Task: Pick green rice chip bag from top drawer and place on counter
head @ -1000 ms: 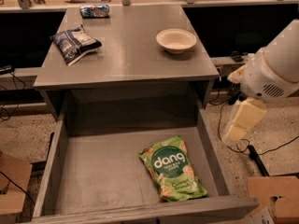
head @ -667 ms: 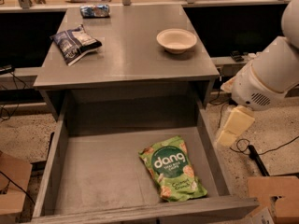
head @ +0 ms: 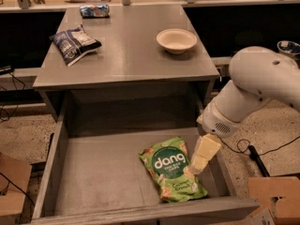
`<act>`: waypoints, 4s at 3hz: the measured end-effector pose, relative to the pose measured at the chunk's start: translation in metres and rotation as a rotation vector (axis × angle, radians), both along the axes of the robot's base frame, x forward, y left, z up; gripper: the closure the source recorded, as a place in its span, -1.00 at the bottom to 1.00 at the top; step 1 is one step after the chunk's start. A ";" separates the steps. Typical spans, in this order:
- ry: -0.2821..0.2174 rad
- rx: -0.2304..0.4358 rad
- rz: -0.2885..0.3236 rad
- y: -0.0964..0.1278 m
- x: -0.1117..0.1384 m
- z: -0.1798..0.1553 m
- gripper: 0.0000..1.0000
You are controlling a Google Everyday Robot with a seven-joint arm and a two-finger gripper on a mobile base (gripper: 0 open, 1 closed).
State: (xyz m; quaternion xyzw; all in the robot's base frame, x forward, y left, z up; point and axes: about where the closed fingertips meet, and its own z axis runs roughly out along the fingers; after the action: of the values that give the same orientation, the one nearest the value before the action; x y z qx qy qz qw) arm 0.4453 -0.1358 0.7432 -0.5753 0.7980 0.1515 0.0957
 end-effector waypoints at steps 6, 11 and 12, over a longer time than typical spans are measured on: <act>0.207 -0.072 -0.110 0.013 -0.021 -0.132 0.30; -0.292 0.084 0.006 0.048 0.058 0.098 1.00; -0.422 0.120 0.097 0.069 0.091 0.153 1.00</act>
Offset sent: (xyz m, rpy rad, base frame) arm -0.0167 0.0169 -0.1589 -0.0691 0.2226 -0.1157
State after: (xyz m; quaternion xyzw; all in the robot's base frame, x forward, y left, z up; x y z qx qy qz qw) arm 0.5360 -0.0670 0.8959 -0.6254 0.7211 0.0795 0.2874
